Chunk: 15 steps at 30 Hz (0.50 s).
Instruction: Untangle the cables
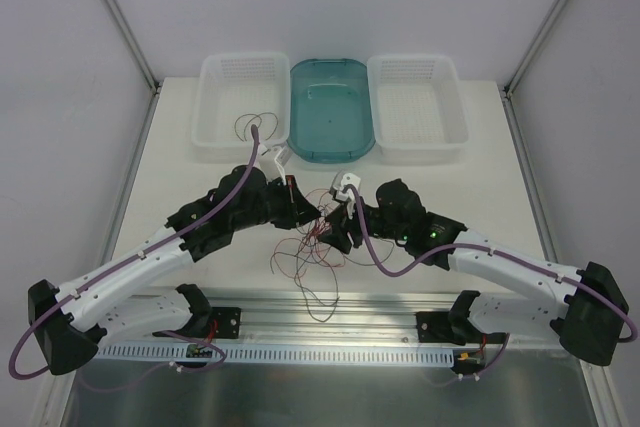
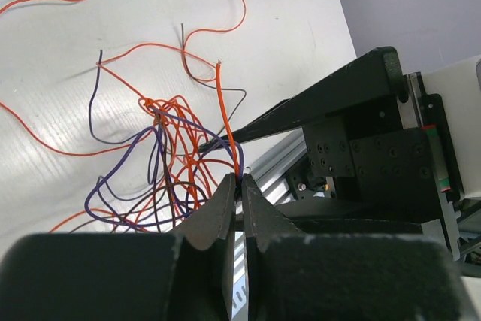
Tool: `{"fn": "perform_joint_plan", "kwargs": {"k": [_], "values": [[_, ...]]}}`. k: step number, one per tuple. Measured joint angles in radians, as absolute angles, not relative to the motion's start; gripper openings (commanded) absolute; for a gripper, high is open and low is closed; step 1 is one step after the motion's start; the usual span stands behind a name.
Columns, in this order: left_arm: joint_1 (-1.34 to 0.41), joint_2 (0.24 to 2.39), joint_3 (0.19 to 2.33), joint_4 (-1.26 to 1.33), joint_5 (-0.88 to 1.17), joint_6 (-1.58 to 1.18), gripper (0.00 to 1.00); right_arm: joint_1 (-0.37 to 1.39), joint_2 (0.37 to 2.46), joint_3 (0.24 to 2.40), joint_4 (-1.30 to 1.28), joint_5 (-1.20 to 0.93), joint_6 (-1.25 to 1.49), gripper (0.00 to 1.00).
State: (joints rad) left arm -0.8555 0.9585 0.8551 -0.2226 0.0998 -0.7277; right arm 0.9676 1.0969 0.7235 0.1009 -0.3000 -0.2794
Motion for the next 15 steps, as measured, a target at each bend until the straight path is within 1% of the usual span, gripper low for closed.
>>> {"fn": "perform_joint_plan", "kwargs": {"k": [11,13,14,15], "values": [[-0.855,0.959,0.868,-0.224,0.115,-0.741,0.0,0.97,1.099,0.725,0.145,-0.334,-0.292,0.54],[-0.855,0.963,0.875,-0.223,0.124,-0.744,0.0,0.972,1.099,0.73,0.146,-0.333,-0.294,0.5],[-0.855,0.964,0.877,-0.223,0.126,-0.745,0.0,0.973,1.099,0.734,0.146,-0.334,-0.295,0.42],[-0.855,0.965,0.88,-0.223,0.127,-0.745,0.0,0.973,1.099,0.737,0.146,-0.335,-0.297,0.35]]}}
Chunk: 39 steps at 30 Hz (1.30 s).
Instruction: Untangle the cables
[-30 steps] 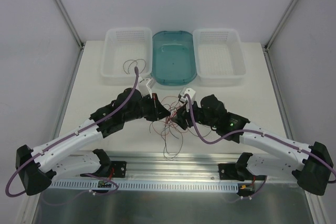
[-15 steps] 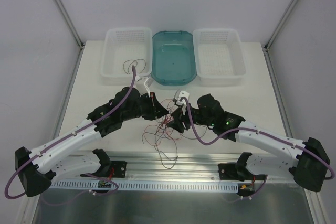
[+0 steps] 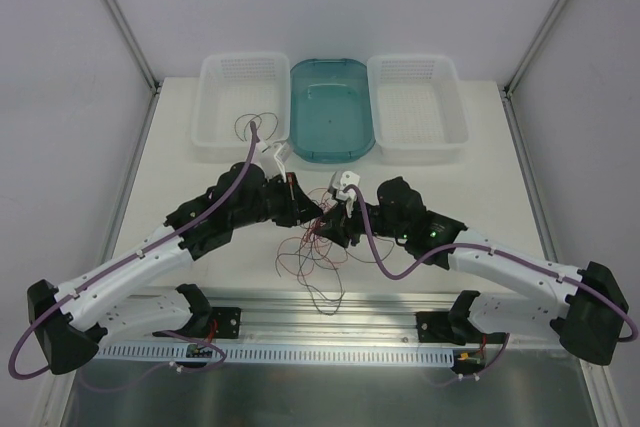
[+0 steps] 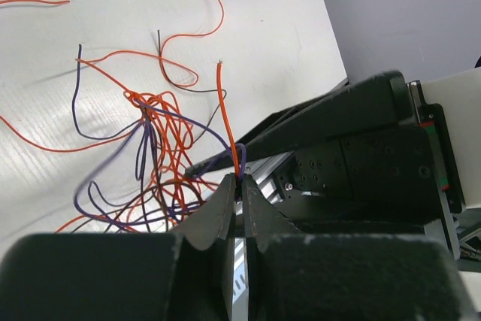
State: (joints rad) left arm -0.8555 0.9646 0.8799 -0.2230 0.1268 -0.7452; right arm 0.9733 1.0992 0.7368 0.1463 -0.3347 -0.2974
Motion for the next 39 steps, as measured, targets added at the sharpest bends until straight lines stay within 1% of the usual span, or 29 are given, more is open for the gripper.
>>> {"fn": "perform_joint_plan", "kwargs": {"k": [1,2,4,5,11,19,23,28,34,39], "values": [[-0.855,0.965,0.881,-0.222,0.127,-0.746,0.0,0.973,1.101,0.74,0.147,-0.338,-0.3,0.28],[-0.855,0.965,0.884,-0.222,0.127,-0.746,0.0,0.974,1.103,0.742,0.147,-0.339,-0.301,0.14],[-0.855,0.965,0.886,-0.223,0.126,-0.745,0.0,0.976,1.106,0.742,0.148,-0.341,-0.301,0.04],[-0.855,0.965,0.886,-0.223,0.126,-0.744,0.0,0.976,1.106,0.742,0.147,-0.34,-0.301,0.01],[-0.81,0.927,0.873,-0.228,0.107,-0.74,0.0,0.976,1.063,0.742,0.112,-0.275,-0.31,0.01],[-0.658,0.794,0.787,-0.265,0.031,-0.719,0.0,0.896,0.849,0.716,-0.049,-0.121,-0.299,0.01],[-0.646,0.788,0.76,-0.282,0.0,-0.711,0.0,0.861,0.787,0.716,-0.149,-0.015,-0.263,0.01],[-0.646,0.789,0.747,-0.298,-0.029,-0.695,0.0,0.825,0.757,0.724,-0.273,0.084,-0.199,0.01],[-0.646,0.807,0.73,-0.352,-0.137,-0.688,0.0,0.803,0.679,0.812,-0.427,0.269,-0.096,0.01],[-0.646,0.852,0.677,-0.387,-0.256,-0.703,0.0,0.795,0.51,0.942,-0.538,0.414,-0.057,0.01]]}}
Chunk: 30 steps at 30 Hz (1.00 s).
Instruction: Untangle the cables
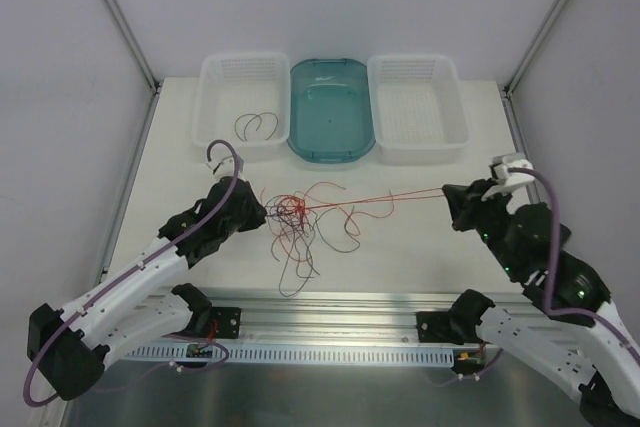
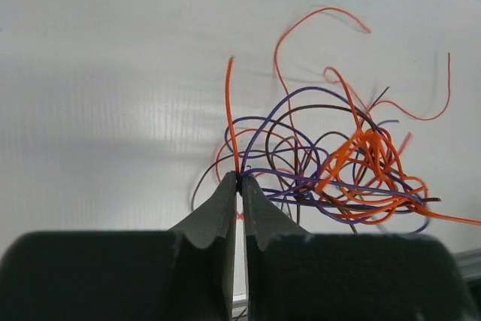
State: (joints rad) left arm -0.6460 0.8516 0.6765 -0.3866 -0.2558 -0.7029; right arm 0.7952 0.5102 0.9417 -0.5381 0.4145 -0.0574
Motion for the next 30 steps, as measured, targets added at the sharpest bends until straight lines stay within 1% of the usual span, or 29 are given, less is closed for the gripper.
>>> {"fn": "perform_joint_plan", "kwargs": {"k": [6,10,15,19,23,27,30], "values": [[-0.646,0.923,0.629,-0.378,-0.344,-0.775,0.0,0.795,0.466,1.206,-0.659,0.533,-0.061,0.01],[-0.627,0.966,0.607,-0.381,-0.414,-0.805,0.0,0.795,0.455,1.305,-0.708,0.654,-0.086,0.01],[-0.565,1.038,0.582,-0.424,-0.483,-0.831,0.0,0.822,0.411,1.417,-0.666,0.792,-0.147,0.01],[-0.538,1.053,0.574,-0.435,-0.508,-0.849,0.0,0.914,0.363,1.476,-0.598,0.891,-0.209,0.01],[-0.501,1.047,0.573,-0.447,-0.538,-0.856,0.0,1.039,0.355,1.52,-0.593,0.981,-0.23,0.01],[-0.475,1.008,0.573,-0.458,-0.559,-0.85,0.0,1.213,0.375,1.51,-0.73,1.107,-0.149,0.01],[-0.469,0.961,0.576,-0.467,-0.56,-0.826,0.0,1.309,0.393,1.434,-0.855,1.183,-0.029,0.01]]}}
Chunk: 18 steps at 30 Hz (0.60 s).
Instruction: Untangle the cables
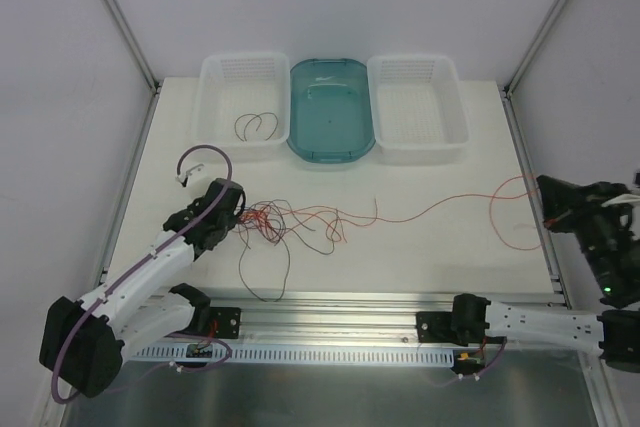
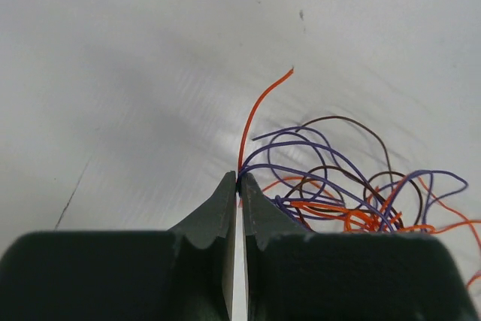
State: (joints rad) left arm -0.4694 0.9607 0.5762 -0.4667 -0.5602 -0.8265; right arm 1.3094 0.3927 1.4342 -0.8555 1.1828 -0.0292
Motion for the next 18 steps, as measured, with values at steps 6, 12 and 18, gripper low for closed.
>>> {"fn": "perform_joint_plan", "kwargs": {"k": [6,12,18], "values": [[-0.469,0.879,0.657,-0.482,-0.484,-0.716,0.0,1.422,0.469,1.225,-1.083,1.223,0.257,0.01],[-0.469,0.812,0.769,-0.509,-0.392,-0.59,0.0,1.375,0.687,1.176,-1.074,1.127,0.307,0.01],[-0.47,0.797,0.804,-0.534,-0.31,-0.508,0.0,1.113,0.939,1.065,-0.801,0.77,0.196,0.01]]}}
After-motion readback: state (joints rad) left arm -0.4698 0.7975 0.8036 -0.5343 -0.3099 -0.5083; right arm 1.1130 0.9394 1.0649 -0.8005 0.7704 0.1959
